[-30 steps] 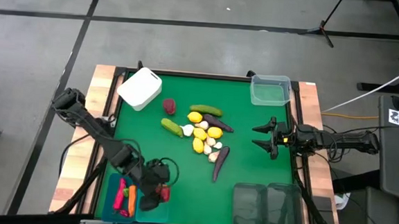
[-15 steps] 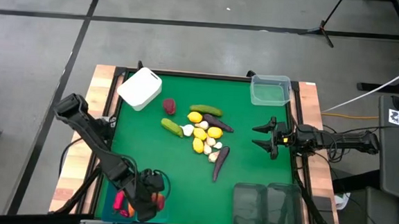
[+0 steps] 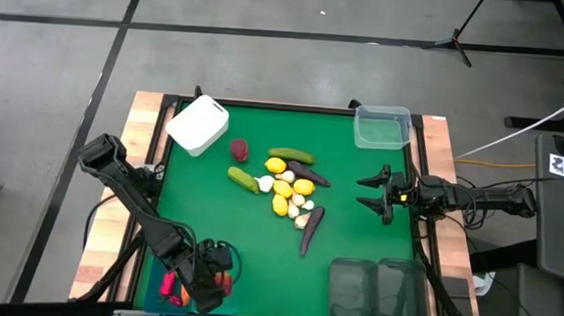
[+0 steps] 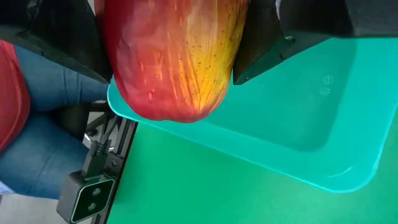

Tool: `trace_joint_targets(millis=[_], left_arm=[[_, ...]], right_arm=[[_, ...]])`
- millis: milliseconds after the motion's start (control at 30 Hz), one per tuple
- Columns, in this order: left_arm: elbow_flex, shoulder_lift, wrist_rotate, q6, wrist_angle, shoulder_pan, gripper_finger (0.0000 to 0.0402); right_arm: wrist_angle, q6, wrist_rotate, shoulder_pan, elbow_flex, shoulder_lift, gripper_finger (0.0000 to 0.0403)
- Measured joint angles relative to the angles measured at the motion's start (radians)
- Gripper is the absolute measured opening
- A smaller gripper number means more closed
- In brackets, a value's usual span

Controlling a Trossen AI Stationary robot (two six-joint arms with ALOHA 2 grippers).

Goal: Sort produce into baskets
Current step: Put the apple into the transparent blue bin

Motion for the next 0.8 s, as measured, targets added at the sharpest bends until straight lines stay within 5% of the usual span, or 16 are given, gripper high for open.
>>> trace_joint_targets(millis=[233, 567, 800], left_arm=[[-0.002, 0.000, 0.006, -0.004, -0.003, 0.001, 0.0349], [-0.002, 0.000, 0.009, -0.034, -0.004, 0.009, 0.0349], [-0.003, -0.001, 0.010, -0.117, -0.005, 0.123, 0.0349]], right_arm=[[-0.001, 0.000, 0.000, 0.000, 0.000, 0.000, 0.0280], [-0.002, 0.000, 0.000, 0.000, 0.000, 0.000, 0.0280], [-0.002, 0.000, 0.000, 0.000, 0.000, 0.000, 0.0280]])
